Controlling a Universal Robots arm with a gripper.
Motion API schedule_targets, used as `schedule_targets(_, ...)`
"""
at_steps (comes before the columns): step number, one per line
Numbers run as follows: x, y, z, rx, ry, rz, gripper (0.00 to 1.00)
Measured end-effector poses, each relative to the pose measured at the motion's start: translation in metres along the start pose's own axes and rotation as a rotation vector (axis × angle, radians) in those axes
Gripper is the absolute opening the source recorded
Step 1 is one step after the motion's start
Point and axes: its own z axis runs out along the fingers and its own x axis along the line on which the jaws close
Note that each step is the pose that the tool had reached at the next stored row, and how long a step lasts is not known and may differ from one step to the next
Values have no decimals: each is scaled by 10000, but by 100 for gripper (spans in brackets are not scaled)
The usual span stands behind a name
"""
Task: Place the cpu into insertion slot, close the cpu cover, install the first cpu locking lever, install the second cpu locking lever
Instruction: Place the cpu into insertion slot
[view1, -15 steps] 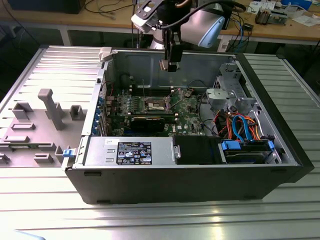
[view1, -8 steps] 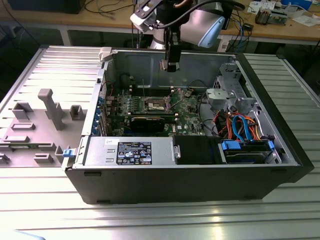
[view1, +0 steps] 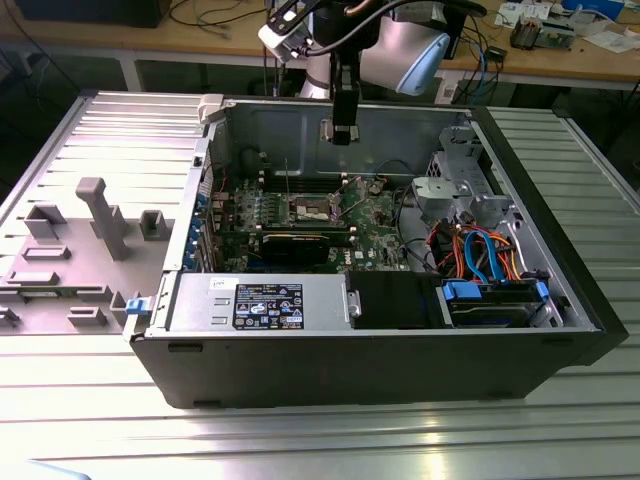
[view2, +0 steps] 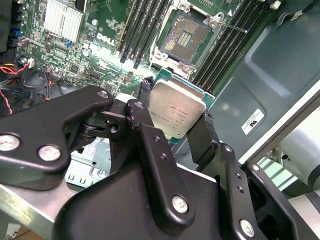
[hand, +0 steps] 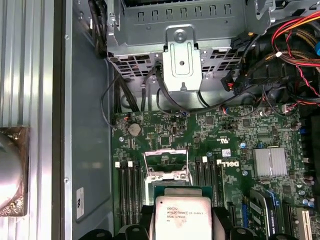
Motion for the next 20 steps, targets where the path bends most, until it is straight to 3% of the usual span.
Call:
schedule_targets(7, 0, -1, 0, 11, 1, 3, 54)
schedule_targets(15, -3, -62, 16, 14, 14, -239, 54)
schedule_targets(20, -4, -65, 19, 14, 16, -253, 54)
